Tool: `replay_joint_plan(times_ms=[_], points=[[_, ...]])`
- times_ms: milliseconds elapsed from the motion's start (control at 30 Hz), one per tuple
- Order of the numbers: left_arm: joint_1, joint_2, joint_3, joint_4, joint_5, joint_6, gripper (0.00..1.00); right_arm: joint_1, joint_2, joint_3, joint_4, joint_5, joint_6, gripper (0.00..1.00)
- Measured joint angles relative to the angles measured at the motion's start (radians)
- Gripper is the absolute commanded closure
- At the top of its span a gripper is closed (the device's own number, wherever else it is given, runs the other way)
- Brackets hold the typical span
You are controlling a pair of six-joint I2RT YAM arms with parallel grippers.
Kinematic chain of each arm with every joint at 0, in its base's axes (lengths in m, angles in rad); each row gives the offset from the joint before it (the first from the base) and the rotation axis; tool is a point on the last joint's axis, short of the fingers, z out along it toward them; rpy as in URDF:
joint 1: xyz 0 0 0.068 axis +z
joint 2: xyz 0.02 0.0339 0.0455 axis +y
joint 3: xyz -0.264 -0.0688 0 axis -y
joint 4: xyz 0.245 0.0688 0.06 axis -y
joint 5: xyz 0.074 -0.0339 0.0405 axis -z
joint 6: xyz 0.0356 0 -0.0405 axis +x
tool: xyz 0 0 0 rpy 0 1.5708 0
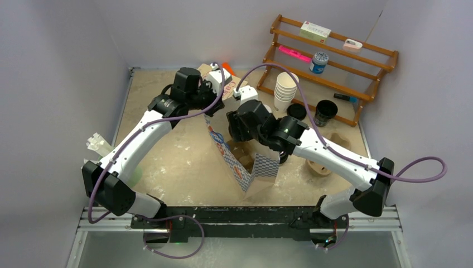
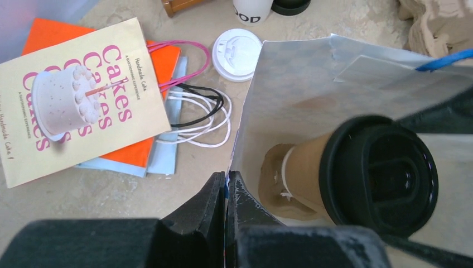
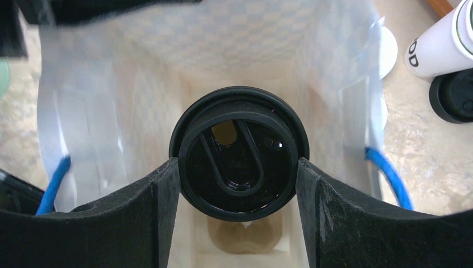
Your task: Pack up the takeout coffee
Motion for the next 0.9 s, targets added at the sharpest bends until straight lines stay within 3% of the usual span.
replay_joint_plan(times_ms=[167, 433, 733, 900], points=[[0.0, -0.033, -0.009, 0.018, 0.014, -0.053, 1.0, 0.087, -0.001, 0.002, -0.071, 0.063, 0.003, 0.61], [0.0, -0.24, -0.069, 0.086, 0.044, -0.098, 1.0, 0.146, -0.129, -0.1, -0.067, 0.103, 0.006, 0.62], [0.0, -0.36, -0.118, 0.112, 0.138, -0.114, 1.0, 0.263, -0.217, -0.288, 0.026, 0.171, -0.019, 0.62], [0.0, -0.383, -0.124, 0.08, 0.162, -0.115, 1.0, 0.292, -0.216, -0.309, 0.087, 0.213, -0.067, 0.62]])
